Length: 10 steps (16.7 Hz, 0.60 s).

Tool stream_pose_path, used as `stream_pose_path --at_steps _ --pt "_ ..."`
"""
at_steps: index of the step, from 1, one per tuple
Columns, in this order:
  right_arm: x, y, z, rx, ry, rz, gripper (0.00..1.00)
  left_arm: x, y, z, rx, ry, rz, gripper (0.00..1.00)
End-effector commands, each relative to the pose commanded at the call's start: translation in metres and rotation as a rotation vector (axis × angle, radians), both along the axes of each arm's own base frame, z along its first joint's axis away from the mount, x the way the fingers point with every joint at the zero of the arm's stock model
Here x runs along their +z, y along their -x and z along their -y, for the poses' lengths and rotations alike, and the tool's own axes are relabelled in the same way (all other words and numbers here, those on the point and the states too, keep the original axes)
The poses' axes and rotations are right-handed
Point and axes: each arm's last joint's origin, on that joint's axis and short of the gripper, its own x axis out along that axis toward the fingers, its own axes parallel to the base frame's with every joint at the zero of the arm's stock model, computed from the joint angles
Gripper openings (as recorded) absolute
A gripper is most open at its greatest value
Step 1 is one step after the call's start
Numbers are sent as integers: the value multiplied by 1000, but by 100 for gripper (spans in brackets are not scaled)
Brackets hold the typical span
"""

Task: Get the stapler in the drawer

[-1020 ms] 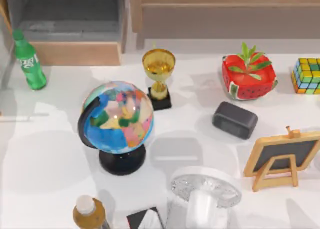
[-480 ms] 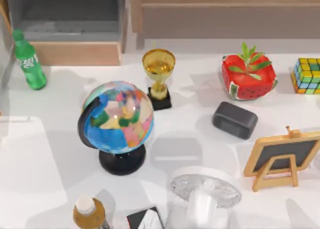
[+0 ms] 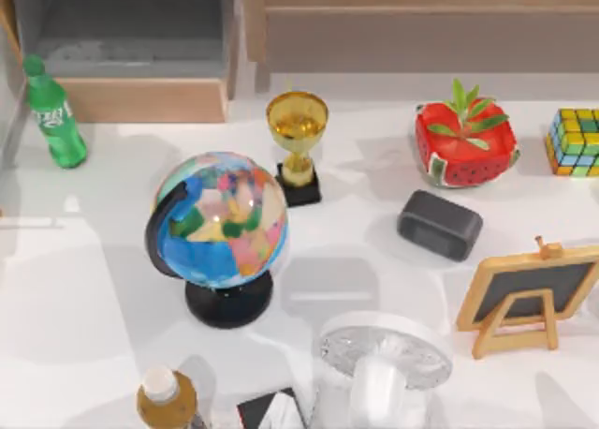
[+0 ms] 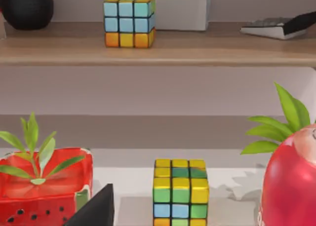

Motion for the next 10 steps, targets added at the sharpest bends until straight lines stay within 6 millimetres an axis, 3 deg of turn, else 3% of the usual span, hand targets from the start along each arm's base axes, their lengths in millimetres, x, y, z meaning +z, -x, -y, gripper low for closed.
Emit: stream_pose_path --at_steps 6,8,10 --pt "0 0 0 0 0 0 100 85 19 -10 10 -133 216 0" --pt "0 0 0 0 0 0 100 98 24 -8 6 -151 237 0" --pt "0 0 0 0 0 0 100 96 25 -8 9 -145 230 0"
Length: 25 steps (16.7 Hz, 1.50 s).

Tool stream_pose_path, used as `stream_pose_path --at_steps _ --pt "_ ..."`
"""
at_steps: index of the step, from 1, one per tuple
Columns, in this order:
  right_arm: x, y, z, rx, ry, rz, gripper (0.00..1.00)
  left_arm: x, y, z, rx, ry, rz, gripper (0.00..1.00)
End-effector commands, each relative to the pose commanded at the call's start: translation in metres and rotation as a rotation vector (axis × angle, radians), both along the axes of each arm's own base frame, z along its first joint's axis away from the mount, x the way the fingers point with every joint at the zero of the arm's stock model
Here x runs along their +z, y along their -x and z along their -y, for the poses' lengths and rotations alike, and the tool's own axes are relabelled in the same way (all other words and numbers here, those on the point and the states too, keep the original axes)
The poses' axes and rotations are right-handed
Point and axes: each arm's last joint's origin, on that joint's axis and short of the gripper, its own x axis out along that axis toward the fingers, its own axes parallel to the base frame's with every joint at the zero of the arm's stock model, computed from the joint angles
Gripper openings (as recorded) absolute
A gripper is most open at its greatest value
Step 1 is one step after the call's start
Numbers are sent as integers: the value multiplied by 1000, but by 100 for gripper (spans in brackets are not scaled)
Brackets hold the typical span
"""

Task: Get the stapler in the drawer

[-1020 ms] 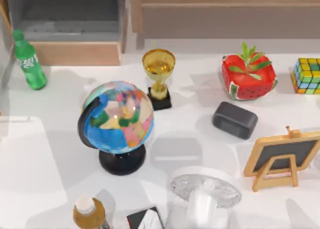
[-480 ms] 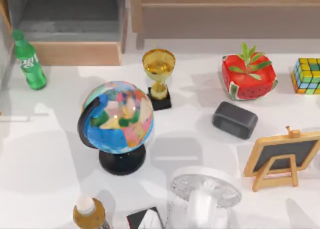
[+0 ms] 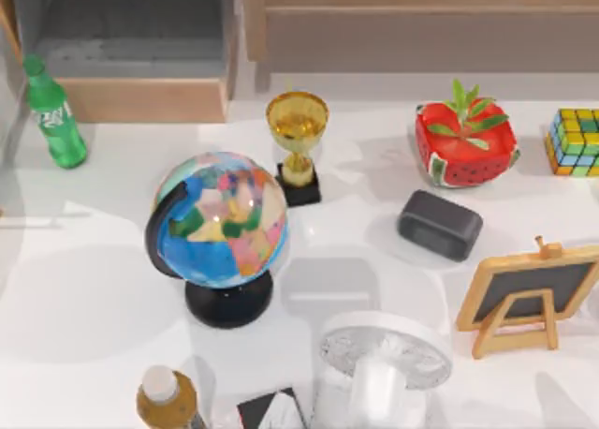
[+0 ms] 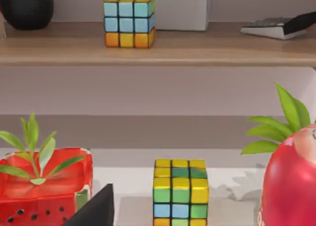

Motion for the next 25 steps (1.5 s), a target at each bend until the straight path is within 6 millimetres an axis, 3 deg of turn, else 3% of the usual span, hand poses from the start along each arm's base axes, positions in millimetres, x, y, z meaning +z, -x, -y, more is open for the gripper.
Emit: stream_pose_path --at_steps 3,9,14,25 --pt "0 0 0 0 0 0 100 -27 -9 3 -2 50 -53 0" --pt "0 0 0 0 0 0 100 -131 -29 9 -13 159 -285 0" --pt "0 0 0 0 0 0 100 -138 -29 10 -17 163 -303 0" --pt "0 0 0 0 0 0 100 -138 -29 10 -17 163 -303 83"
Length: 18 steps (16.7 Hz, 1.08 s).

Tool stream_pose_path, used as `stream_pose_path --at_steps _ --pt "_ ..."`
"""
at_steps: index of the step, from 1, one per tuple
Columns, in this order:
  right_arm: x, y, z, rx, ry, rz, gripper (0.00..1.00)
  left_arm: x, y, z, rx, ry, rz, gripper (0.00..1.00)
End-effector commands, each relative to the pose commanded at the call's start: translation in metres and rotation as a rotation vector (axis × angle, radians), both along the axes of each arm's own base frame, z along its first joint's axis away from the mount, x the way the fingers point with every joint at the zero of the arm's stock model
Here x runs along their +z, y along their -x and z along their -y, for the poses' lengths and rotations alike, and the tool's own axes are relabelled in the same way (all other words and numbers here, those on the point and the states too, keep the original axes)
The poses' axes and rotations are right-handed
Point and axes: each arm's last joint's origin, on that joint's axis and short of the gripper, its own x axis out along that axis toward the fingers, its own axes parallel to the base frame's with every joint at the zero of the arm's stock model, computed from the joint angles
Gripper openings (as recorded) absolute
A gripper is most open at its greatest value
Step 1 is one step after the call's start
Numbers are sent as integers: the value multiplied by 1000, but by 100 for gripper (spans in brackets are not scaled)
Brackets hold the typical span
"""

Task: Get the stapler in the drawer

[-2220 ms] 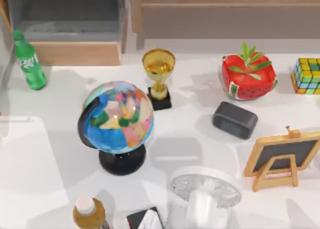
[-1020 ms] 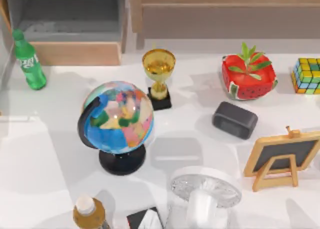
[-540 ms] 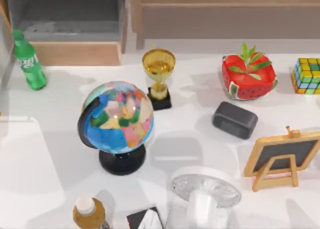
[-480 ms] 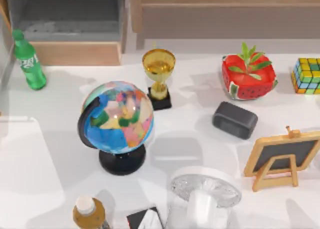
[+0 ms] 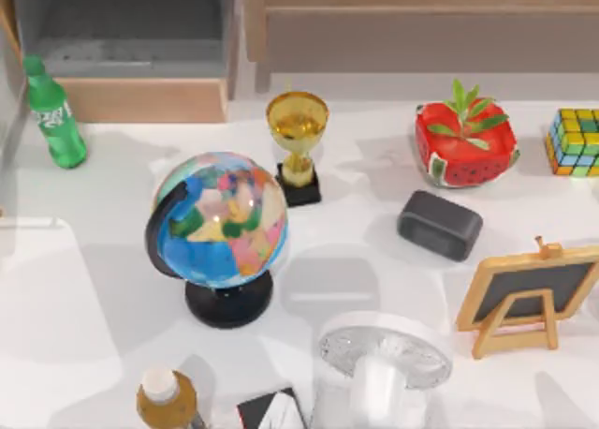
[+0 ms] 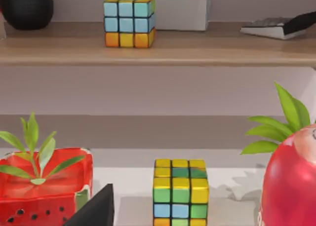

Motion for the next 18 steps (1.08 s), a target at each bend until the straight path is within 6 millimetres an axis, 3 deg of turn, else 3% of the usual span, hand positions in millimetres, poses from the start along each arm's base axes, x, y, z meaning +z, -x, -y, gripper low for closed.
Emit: stream_pose_path --at_steps 2,3,13,18 --pt "0 0 0 0 0 0 100 0 0 0 0 0 0 98" --pt "0 0 0 0 0 0 100 0 0 0 0 0 0 100" --pt "0 0 0 0 0 0 100 2 1 -2 1 0 7 100" --pt "0 0 0 0 0 0 100 47 15 -6 -70 -5 170 100"
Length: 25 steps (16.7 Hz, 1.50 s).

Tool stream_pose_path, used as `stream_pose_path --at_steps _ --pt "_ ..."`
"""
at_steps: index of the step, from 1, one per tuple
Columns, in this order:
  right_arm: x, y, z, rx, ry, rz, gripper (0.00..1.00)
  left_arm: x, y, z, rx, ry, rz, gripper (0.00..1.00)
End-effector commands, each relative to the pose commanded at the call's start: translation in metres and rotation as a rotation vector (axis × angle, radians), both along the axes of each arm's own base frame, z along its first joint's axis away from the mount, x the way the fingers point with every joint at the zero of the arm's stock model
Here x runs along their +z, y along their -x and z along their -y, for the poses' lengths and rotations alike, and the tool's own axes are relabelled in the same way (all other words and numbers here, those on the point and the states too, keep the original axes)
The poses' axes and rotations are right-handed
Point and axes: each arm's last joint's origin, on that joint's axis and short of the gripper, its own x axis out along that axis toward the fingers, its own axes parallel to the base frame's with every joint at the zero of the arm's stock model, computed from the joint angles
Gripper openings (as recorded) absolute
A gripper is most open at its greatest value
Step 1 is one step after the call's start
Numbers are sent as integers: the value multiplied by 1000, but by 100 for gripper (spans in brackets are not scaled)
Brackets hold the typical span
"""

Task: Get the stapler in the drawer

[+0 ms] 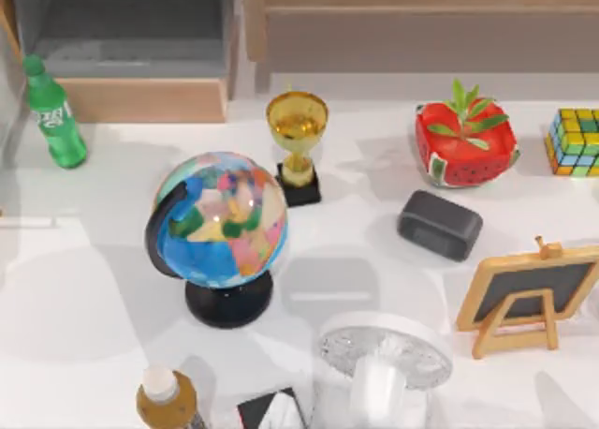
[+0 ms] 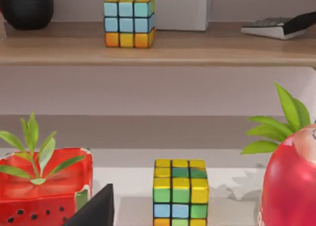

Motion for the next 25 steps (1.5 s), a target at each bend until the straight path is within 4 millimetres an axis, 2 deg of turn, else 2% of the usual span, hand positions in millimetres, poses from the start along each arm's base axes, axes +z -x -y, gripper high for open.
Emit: stream_pose_path --at_steps 2,4,8,12,15,17,20,25 --pt "0 0 0 0 0 0 100 22 9 -6 -48 -23 121 100" --pt "0 0 0 0 0 0 100 39 22 -22 -90 -68 254 100" --pt "0 0 0 0 0 0 100 55 60 -69 -160 -241 518 100" --pt "0 0 0 0 0 0 100 46 111 -114 -240 -500 719 100" --pt "0 0 0 0 0 0 100 21 151 -131 -323 -701 808 100" --pt "0 0 0 0 0 0 100 -2 175 -132 -392 -819 844 100" --pt "0 0 0 0 0 0 100 -39 204 -116 -517 -966 884 100" --pt "0 0 0 0 0 0 100 -83 229 -60 -771 -1120 981 100"
